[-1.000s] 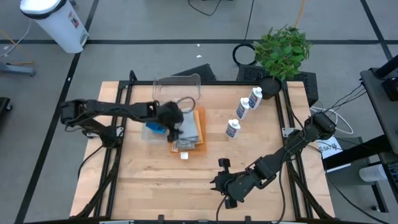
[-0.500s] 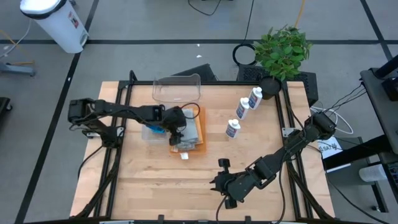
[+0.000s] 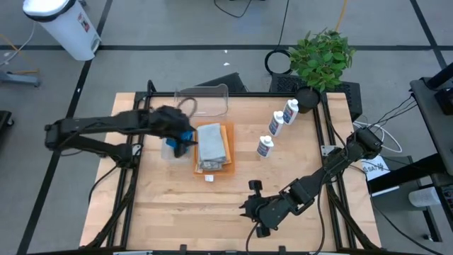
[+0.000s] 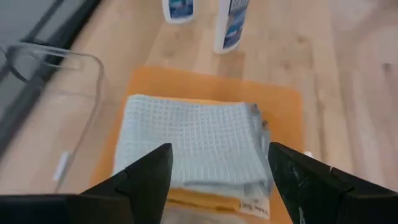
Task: Pick & Place Kitchen Items
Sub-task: Put the plastic restorer bottle into the transparent bin
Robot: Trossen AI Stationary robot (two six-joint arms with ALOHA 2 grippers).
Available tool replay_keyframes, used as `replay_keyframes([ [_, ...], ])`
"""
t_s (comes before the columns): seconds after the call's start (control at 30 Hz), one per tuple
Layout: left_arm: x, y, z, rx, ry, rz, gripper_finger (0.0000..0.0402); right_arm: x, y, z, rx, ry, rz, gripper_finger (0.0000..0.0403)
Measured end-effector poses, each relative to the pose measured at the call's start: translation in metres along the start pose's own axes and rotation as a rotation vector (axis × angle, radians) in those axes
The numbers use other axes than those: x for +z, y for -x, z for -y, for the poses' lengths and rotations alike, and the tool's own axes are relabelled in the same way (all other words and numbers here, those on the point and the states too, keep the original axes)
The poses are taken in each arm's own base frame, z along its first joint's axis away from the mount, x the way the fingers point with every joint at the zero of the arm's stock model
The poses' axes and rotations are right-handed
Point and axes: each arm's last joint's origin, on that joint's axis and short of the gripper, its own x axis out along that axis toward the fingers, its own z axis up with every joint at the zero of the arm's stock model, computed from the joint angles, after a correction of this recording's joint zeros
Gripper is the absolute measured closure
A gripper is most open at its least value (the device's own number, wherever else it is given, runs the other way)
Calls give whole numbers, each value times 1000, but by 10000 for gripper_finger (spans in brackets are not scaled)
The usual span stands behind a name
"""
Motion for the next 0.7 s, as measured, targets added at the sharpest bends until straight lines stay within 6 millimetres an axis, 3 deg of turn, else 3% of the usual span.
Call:
replay_keyframes([
  [0.2, -17, 62, 2, -2, -45, 132, 131, -1, 15, 5, -43, -24, -31, 332],
  [0.3, -36, 80, 2, -1, -63, 211, 131, -5, 25, 5, -139, -33, -32, 332],
  [0.53, -85, 84, 0, 11, -40, 388, 131, -29, 48, -3, -418, -67, -31, 332],
  [0.7, -108, 73, -1, 6, -18, 472, 130, -63, 44, -1, -519, -132, -52, 332],
])
